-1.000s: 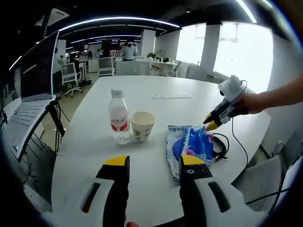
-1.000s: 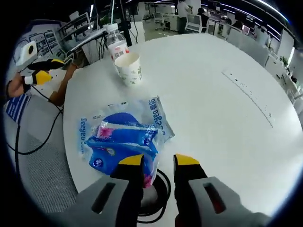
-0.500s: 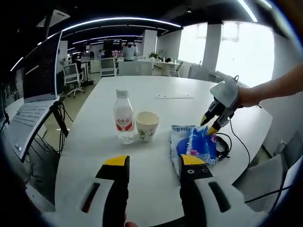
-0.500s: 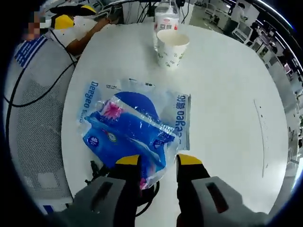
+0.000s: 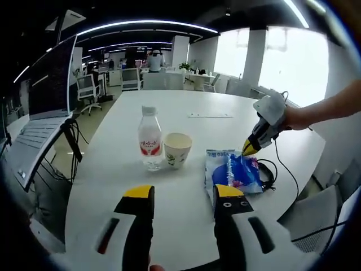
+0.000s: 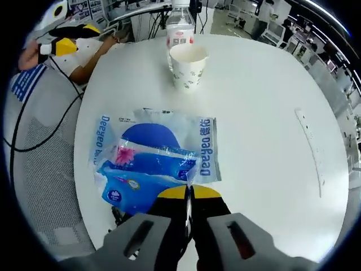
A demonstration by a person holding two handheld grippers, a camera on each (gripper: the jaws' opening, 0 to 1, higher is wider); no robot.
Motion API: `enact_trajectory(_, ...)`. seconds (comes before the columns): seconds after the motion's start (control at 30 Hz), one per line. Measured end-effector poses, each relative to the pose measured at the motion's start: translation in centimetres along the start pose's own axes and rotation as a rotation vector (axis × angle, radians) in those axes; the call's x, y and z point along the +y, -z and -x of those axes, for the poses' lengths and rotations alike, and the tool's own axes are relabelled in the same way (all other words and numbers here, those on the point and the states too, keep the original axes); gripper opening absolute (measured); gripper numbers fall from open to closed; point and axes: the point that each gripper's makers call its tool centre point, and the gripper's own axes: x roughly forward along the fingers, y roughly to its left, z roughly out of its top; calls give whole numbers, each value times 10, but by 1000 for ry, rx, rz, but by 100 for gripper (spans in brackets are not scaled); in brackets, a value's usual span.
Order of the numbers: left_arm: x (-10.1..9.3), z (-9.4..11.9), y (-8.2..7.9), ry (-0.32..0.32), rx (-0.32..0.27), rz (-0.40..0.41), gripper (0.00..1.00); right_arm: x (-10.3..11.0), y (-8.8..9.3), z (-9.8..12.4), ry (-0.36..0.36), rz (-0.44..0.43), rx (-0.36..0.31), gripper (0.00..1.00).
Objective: Arrange the tabletop items into an orderly group along one side of the table until the central work area is clear of visible clutter.
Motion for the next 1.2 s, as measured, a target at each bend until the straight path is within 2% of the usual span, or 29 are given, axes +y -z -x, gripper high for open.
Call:
enact_trajectory(0.1,-2,-3,-1,7,2,-2,41,-10,1,5,23,-76,-26,0)
enact_trajectory(0.27,-4,-5,-3,12,-2,-5,41,-36,12,18,76,-315,-88,0)
enact_trajectory(0.63,-9,-14,-2,31,10,-14,41,-89,52,40,176,-593,-134,0)
enact_trajectory(0.7,-11,-16,-3,35,11,-19,41,-89,51,43,187,-638,-154,0)
enact_trajectory(0.77,-13,-17,-4,37,12,-22,41,-96,59,48,200,-661,-159,0)
enact_trajectory(0.93,-15,-18,-6,40,13,-31,41,-96,69,58,223,-731,-170,0)
enact_trajectory(1.2,-19,-17,-4,40,23,-32,41,-101,92,60,255,-866,-184,0)
